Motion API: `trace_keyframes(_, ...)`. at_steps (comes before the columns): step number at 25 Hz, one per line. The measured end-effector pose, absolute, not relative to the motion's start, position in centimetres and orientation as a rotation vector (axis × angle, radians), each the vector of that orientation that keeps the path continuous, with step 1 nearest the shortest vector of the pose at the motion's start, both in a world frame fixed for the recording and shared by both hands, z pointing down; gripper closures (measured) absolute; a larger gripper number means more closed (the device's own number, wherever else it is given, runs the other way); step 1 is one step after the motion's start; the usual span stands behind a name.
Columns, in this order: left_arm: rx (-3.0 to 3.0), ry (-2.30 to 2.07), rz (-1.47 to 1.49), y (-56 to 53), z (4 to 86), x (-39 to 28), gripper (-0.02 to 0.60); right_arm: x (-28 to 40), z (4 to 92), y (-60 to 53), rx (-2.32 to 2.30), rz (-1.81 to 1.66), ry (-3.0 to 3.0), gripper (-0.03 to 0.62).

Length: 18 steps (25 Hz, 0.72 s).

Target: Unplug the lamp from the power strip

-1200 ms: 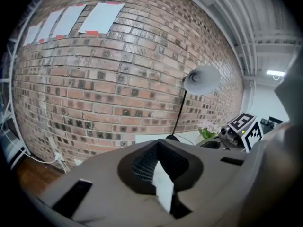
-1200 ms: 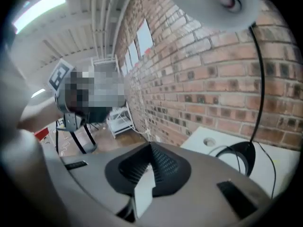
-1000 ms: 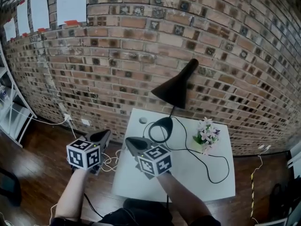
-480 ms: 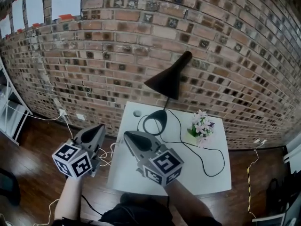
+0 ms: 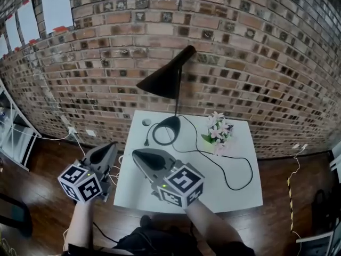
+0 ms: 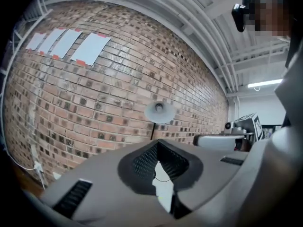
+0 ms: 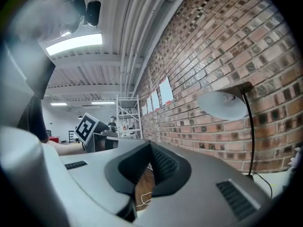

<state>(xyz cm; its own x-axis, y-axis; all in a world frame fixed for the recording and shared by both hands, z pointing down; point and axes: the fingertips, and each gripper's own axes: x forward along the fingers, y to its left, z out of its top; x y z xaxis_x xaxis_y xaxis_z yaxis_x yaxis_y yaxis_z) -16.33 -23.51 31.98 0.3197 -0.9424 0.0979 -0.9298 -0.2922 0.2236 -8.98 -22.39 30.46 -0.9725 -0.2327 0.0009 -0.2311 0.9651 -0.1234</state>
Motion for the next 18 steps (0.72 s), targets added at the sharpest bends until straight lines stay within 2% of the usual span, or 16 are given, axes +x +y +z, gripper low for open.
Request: trace_keyframes(18, 2.268, -1.889, 0.087, -17.5, 32.6, -9.0, 0.588, -1.1, 31.7, -18.1, -0.225, -0.252, 3.109, 0.595)
